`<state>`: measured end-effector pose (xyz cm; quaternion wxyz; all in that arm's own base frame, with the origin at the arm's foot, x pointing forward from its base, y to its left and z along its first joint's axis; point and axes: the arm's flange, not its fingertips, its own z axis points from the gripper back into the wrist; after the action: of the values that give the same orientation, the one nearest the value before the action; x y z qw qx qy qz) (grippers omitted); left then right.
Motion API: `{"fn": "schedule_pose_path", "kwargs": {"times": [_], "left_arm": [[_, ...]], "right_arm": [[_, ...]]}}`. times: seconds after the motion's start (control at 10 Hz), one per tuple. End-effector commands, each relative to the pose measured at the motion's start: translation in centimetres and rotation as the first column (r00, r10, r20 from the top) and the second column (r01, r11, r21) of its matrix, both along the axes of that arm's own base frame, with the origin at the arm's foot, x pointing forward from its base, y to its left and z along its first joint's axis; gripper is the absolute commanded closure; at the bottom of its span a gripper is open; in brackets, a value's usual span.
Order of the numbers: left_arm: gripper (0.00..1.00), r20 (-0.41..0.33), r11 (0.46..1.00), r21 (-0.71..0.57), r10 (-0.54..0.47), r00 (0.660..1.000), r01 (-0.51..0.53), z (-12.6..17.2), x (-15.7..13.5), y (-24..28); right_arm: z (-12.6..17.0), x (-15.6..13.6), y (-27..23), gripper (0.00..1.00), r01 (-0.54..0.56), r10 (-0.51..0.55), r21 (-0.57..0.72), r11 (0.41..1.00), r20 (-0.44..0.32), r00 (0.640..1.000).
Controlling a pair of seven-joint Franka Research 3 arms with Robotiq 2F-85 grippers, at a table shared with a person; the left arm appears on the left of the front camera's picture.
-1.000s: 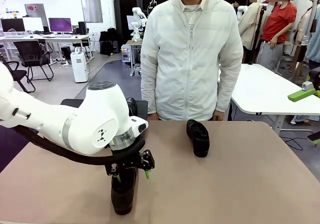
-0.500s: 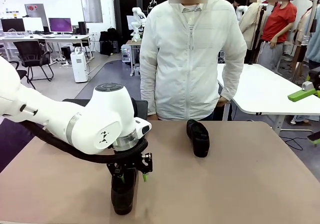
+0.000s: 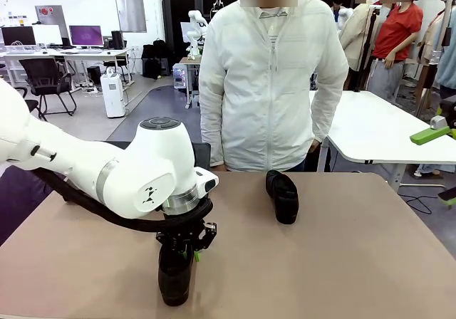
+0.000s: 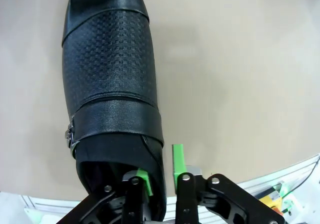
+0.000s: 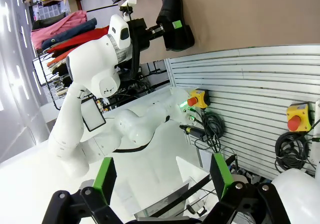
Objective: Organize the shoes by placing them on the stand.
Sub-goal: Place the Shoe from the middle of the table onto the Shoes Stand.
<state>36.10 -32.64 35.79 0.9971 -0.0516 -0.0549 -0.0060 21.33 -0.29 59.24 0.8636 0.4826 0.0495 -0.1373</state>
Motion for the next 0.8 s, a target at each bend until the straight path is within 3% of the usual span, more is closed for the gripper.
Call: {"fn": "schedule_pose_path", "kwargs": {"times": [0.0,0.3,0.4,0.7], "left_arm": [[1.00,0.018,0.999,0.046,0.019,1.000,-0.020,1.2,-0.6,-0.1],[1.00,0.017,0.994,0.092,-0.063,0.998,0.061,6.2,-4.9,1.2],[1.00,0.013,0.979,0.059,-0.198,0.980,0.197,8.4,-7.3,1.7],[1.00,0.122,0.936,0.108,-0.347,0.930,0.335,12.8,-15.5,5.1]], "right_arm": [[0.0,-0.1,0.0,0.00,-0.009,0.009,0.000,1.000,0.007,1.000],[0.0,-0.1,0.0,0.00,-0.009,0.009,0.000,1.000,0.007,1.000],[0.0,-0.1,0.0,0.00,-0.009,0.009,0.000,1.000,0.007,1.000],[0.0,-0.1,0.0,0.00,-0.009,0.009,0.000,1.000,0.007,1.000]]}}
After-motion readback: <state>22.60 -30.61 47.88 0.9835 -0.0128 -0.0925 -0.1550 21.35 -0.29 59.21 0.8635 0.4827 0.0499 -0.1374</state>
